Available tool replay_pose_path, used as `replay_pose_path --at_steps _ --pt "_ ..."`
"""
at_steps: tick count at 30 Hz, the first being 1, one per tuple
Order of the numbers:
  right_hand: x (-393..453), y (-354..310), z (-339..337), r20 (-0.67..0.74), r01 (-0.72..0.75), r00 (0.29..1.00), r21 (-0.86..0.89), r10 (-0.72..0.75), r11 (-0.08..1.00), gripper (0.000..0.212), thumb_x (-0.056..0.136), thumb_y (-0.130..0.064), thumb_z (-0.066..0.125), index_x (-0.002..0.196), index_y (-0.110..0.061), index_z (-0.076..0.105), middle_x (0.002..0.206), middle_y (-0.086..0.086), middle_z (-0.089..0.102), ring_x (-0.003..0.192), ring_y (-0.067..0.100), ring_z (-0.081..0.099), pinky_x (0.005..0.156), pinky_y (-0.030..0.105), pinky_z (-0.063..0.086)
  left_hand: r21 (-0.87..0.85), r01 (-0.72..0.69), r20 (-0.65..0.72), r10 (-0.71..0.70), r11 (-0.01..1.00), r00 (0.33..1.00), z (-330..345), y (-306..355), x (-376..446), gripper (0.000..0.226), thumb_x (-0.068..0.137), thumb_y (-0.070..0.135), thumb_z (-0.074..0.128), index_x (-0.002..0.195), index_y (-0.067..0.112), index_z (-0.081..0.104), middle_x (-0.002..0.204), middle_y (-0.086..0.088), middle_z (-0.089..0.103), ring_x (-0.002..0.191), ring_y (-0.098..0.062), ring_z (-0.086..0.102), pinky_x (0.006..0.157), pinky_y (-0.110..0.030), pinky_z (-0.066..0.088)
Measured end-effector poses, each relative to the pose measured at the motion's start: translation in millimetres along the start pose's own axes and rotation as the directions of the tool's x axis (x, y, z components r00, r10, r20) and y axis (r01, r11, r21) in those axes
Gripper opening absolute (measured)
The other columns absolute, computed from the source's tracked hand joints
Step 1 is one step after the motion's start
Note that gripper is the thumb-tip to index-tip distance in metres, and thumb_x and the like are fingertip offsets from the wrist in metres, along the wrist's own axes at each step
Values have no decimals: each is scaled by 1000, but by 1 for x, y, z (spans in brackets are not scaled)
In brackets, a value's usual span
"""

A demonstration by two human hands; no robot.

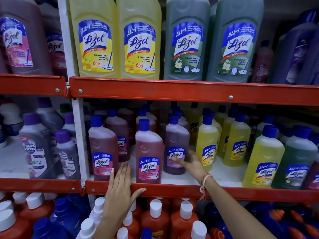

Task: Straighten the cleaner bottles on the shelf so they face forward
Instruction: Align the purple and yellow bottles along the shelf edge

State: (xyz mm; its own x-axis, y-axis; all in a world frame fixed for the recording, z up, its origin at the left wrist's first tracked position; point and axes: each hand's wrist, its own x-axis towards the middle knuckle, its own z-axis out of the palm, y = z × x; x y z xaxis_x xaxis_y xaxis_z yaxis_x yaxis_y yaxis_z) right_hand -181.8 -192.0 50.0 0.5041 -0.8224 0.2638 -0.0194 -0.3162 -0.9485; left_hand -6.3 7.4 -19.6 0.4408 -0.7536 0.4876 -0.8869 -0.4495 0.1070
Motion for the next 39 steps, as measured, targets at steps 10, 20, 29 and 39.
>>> replay_pose_path --at_steps 10,20,29,39 --pt "-39 1 -17 111 46 993 -33 -42 998 64 63 -36 79 118 -14 55 108 3 71 94 8 69 77 23 57 18 -5 9 5 1000 1000 -3 1 -2 90 85 72 25 134 -1 46 136 -19 55 128 -31 51 119 -38 2" --pt "-54 -4 -23 147 74 987 -80 -61 994 71 58 -49 76 118 -18 55 112 2 70 101 9 67 83 26 57 11 -29 47 28 1000 999 -8 0 -4 93 83 75 27 133 0 46 137 -19 55 128 -30 51 119 -37 2" --pt "-40 -4 -67 -385 173 894 -174 -229 969 59 76 -46 69 125 -21 49 127 2 51 116 16 52 92 31 50 0 -20 50 20 1000 999 -4 0 -2 93 81 75 28 131 0 47 132 -20 58 125 -32 54 120 -35 -2" --pt "11 24 -101 -138 -116 985 -72 105 991 84 58 -35 84 129 -19 42 132 10 54 122 28 51 97 35 43 18 -35 0 35 999 999 2 -3 1 95 79 77 28 136 2 39 136 -19 55 128 -31 51 119 -38 1"
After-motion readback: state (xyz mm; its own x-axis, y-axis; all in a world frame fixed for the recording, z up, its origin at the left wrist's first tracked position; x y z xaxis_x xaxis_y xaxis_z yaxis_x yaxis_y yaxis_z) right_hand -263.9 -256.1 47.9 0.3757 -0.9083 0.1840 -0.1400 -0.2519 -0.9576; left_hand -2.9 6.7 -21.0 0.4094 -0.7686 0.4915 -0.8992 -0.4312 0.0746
